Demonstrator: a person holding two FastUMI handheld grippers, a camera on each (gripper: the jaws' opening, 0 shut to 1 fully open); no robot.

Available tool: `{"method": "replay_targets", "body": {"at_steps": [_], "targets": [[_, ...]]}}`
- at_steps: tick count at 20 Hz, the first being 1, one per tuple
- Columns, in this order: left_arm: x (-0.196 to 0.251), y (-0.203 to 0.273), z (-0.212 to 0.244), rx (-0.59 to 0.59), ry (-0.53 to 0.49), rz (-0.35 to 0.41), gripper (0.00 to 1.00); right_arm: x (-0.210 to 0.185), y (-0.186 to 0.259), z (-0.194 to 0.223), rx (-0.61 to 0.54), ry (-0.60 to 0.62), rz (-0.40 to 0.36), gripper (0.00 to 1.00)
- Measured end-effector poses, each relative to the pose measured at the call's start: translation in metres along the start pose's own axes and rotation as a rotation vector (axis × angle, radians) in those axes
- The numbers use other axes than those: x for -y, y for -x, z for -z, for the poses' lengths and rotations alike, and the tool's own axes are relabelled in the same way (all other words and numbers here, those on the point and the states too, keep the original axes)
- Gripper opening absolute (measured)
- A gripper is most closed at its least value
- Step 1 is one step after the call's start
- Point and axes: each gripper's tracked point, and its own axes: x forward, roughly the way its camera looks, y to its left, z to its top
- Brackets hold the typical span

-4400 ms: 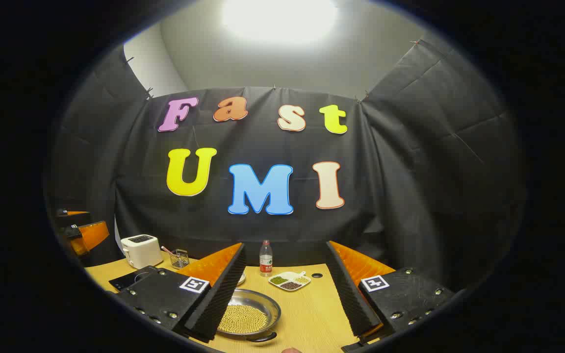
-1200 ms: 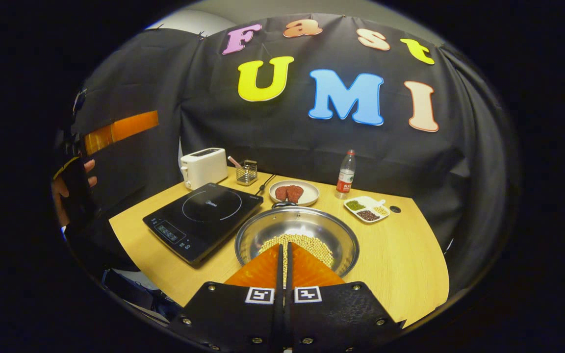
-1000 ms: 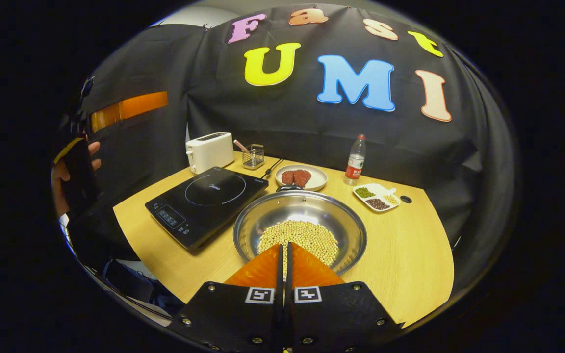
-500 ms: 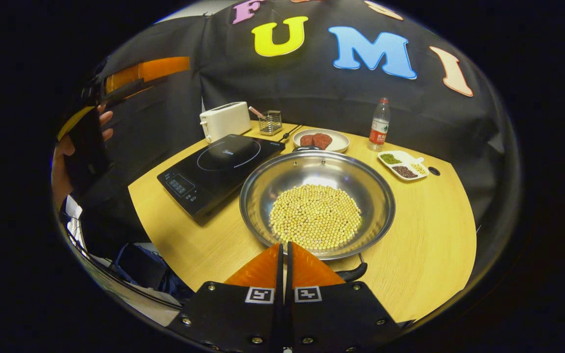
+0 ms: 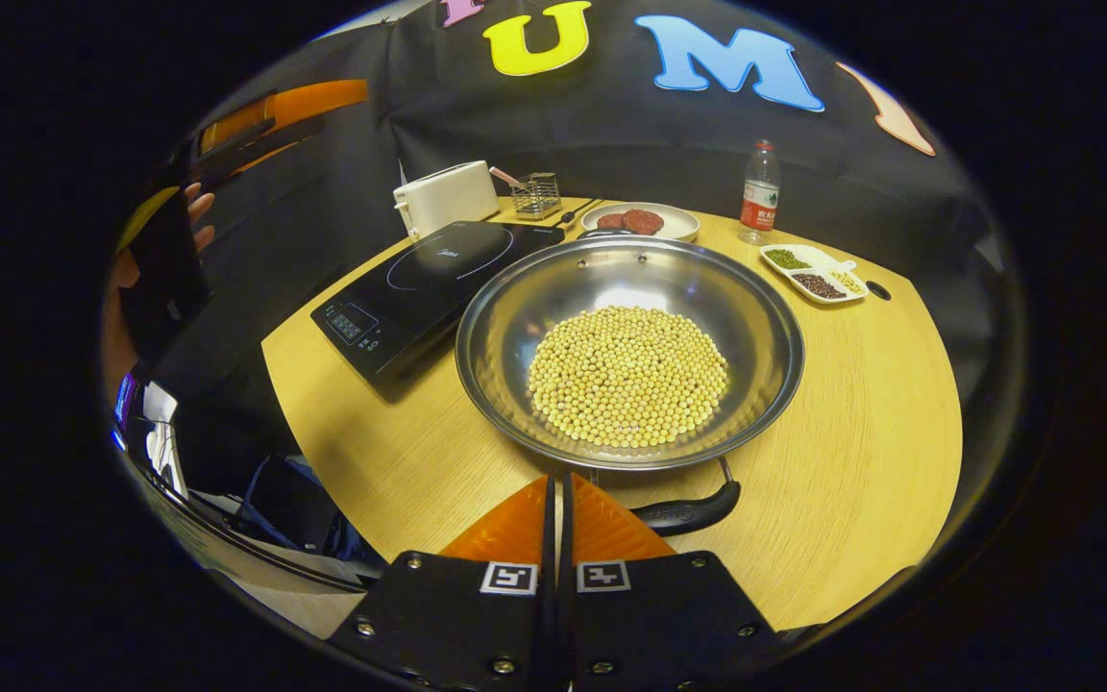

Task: First push the handle of the pot to place it horizontally, then grasp the pot with both hands and set it on the induction cooktop.

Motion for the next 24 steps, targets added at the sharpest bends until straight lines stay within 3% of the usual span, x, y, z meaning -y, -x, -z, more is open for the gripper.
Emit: {"method": "replay_targets", "body": {"at_steps": [4,7,8,9,24], "targets": [[0.01,-0.005,0.001,0.0,0.003,0.002,0.96,0.011,0.002,0.002,-0.012,-0.003,0.011,0.01],[0.017,-0.008,0.001,0.0,0.009,0.004,0.93,0.021,0.006,0.001,-0.015,-0.02,0.024,0.01],[0.018,-0.007,0.002,-0.001,0.011,0.003,0.99,0.026,0.007,0.001,-0.015,-0.023,0.03,0.01],[0.019,-0.007,0.002,-0.002,0.013,0.002,0.96,0.03,0.007,0.0,-0.016,-0.024,0.039,0.01],[0.018,-0.012,0.012,-0.023,0.006,-0.051,0.99,0.101,0.009,-0.01,-0.019,-0.042,0.127,0.01]]}}
